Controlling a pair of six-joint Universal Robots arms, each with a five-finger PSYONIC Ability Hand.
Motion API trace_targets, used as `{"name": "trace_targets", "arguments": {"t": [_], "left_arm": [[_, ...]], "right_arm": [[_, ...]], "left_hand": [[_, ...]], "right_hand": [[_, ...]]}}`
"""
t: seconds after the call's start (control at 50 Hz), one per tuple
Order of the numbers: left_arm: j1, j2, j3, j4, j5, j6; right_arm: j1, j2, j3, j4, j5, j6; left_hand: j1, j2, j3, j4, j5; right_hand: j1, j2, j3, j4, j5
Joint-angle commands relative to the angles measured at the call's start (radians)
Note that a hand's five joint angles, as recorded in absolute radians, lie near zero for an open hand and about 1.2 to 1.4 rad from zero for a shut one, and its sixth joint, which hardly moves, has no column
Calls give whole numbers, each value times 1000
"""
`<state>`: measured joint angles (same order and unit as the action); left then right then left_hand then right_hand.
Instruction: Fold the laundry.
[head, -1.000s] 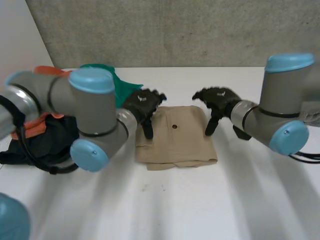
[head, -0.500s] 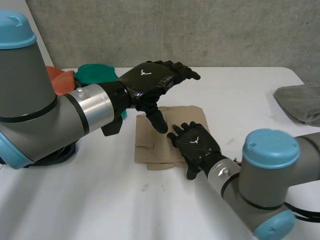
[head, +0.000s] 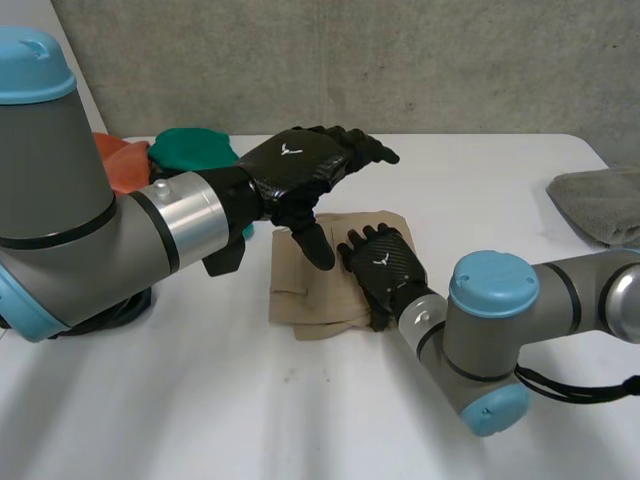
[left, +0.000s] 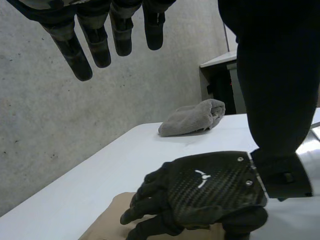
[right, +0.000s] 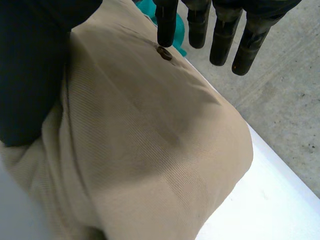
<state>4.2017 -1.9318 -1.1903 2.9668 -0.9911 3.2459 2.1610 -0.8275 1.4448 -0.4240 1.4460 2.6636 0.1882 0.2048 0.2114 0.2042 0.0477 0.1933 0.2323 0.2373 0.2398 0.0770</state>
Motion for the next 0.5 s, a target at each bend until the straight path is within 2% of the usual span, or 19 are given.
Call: {"name": "trace_targets", "arguments": {"t": [0.02, 0.06, 0.08, 0.16, 0.26, 0.34, 0.38, 0.46, 0.5], "left_arm": [[0, 0, -19, 0, 2, 2], [0, -1, -23, 0, 2, 2], [0, -1, -25, 0, 2, 2], [1, 0, -26, 1, 0, 2], [8, 2, -26, 1, 0, 3], [12, 13, -26, 1, 0, 3], [18, 22, -28, 1, 0, 3], [32, 39, -29, 1, 0, 0], [32, 45, -29, 1, 2, -1]], "right_arm": [[-1, 60, -89, 4, -3, 4], [-1, 71, -109, 7, -4, 4], [-1, 79, -128, 8, -6, 4], [-4, 88, -179, 8, -9, 9], [-30, 87, -225, 10, -9, 6], [-113, 76, -241, 10, -38, -1], [-139, 73, -253, 2, -67, -5], [-213, 61, -317, -6, -195, -4], [-240, 61, -349, -6, -231, -4]], "left_hand": [[-7, -24, -30, -23, -41], [-7, -24, -30, -23, -41], [-4, -21, -27, -20, -38], [-4, -21, -27, -20, -38], [-1, -18, -24, -17, -35], [2, -15, -21, -14, -32], [2, -15, -21, -14, -32], [-4, -21, -27, -20, -38], [-10, -26, -33, -26, -44]], "right_hand": [[305, 266, 261, 259, 247], [443, 404, 399, 396, 385], [665, 625, 621, 618, 606], [1202, 1163, 1158, 1155, 1143], [1203, 1164, 1159, 1156, 1145], [1203, 1164, 1159, 1156, 1145], [1203, 1164, 1159, 1156, 1145], [1203, 1164, 1159, 1156, 1145], [1203, 1164, 1159, 1156, 1145]]}}
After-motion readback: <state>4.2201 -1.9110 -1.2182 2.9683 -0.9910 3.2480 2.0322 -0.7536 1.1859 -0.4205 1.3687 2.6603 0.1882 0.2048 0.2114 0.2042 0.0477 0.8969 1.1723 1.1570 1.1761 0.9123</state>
